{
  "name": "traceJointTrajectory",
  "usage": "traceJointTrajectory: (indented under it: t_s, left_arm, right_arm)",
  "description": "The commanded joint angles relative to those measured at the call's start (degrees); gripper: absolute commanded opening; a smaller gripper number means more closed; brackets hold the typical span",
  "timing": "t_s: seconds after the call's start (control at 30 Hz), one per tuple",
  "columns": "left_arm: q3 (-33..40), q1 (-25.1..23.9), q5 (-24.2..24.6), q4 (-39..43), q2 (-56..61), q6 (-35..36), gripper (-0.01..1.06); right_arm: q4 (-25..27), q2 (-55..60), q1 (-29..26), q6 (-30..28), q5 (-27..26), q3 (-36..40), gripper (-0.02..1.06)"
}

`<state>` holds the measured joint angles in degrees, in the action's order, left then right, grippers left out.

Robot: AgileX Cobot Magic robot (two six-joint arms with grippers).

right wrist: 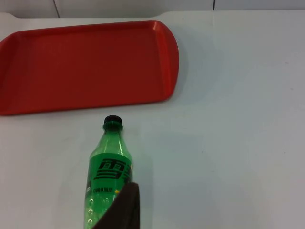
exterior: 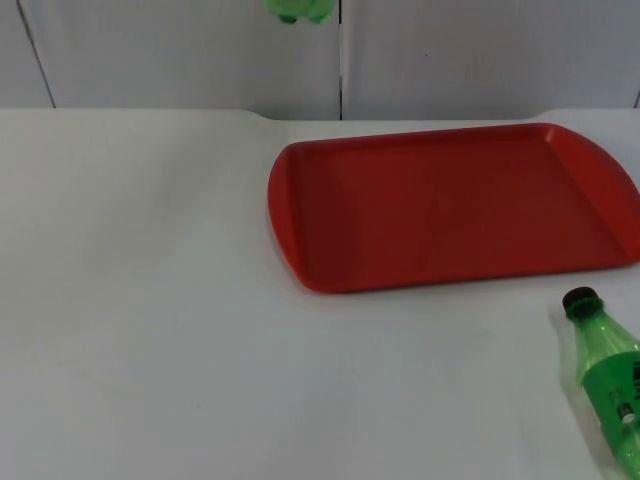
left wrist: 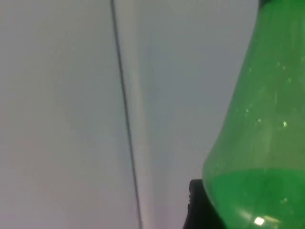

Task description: Place the bottle upright on the tray.

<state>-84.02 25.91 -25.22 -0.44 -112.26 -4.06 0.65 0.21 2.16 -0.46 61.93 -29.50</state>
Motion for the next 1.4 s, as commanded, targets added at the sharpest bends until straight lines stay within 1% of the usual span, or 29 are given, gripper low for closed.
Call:
traceJointTrajectory:
  t_s: [0.0,0.03,0.1,0.13,0.23,0.3,0.5,0.63,0.67,0.83,0.87,1.0,1.07,1.17,1.2,1.33,1.37]
  left_arm:
    - [0.1,0.4,-5.6,3.3,-1.0,5.7,0.00]
    - [0.1,0.4,-6.7,4.8,-1.4,7.5,0.00]
    - [0.0,-0.1,-12.2,13.7,-3.0,14.3,0.00]
    - [0.0,-0.1,-12.2,13.7,-3.0,14.3,0.00]
    - [-0.3,-1.8,-18.4,24.8,-5.4,20.6,0.00]
    - [-0.3,-2.7,-20.9,26.4,-6.9,22.3,0.00]
    - [-1.5,-4.0,-21.8,27.4,-10.6,22.6,0.00]
    - [-5.2,-3.7,-22.1,28.5,-14.7,22.5,0.00]
    - [-5.2,-3.7,-22.1,28.5,-14.7,22.5,0.00]
    - [-12.2,-2.5,-22.7,28.4,-22.1,22.3,0.00]
    - [-12.2,-2.5,-22.7,28.4,-22.1,22.3,0.00]
    - [-18.3,-1.0,-24.8,28.6,-28.6,22.6,0.00]
    - [-19.7,-0.5,-25.1,28.6,-30.1,22.6,0.00]
    - [-24.6,0.9,-25.1,28.5,-34.4,22.4,0.00]
    - [-24.6,0.9,-25.1,28.5,-34.4,22.4,0.00]
    - [-30.4,1.6,-24.8,28.4,-39.2,22.4,0.00]
    - [-30.4,1.6,-24.8,28.4,-39.2,22.4,0.00]
  right_arm:
    - [0.1,-0.2,-0.4,-0.2,-0.3,-0.1,1.04]
    - [0.1,-0.2,-0.4,-0.2,-0.3,-0.1,1.04]
    - [0.1,-0.2,-0.4,-0.2,-0.3,-0.1,1.04]
    - [0.1,-0.2,-0.4,-0.2,-0.3,-0.1,1.04]
    - [0.0,-0.2,-0.4,-0.2,-0.3,-0.1,1.04]
    - [0.0,-0.2,-0.4,-0.2,-0.3,-0.1,1.04]
    - [0.0,-0.2,-0.4,-0.2,-0.3,-0.1,1.04]
    - [0.0,-0.2,-0.4,-0.2,-0.3,-0.1,1.04]
    - [0.0,-0.2,-0.4,-0.2,-0.3,-0.1,1.04]
    - [0.0,-0.2,-0.4,-0.2,-0.3,-0.1,1.04]
    - [0.0,-0.2,-0.4,-0.2,-0.3,-0.1,1.04]
    - [0.0,-0.2,-0.4,-0.2,-0.3,-0.1,1.04]
    - [0.0,-0.2,-0.4,-0.2,-0.3,-0.1,1.04]
    - [0.0,-0.2,-0.4,-0.2,-0.3,-0.1,1.04]
    - [0.0,-0.2,-0.4,-0.2,-0.3,-0.1,1.04]
    - [0.0,-0.2,-0.4,-0.2,-0.3,-0.1,1.04]
    - [0.0,-0.2,-0.4,-0.2,-0.3,-0.1,1.04]
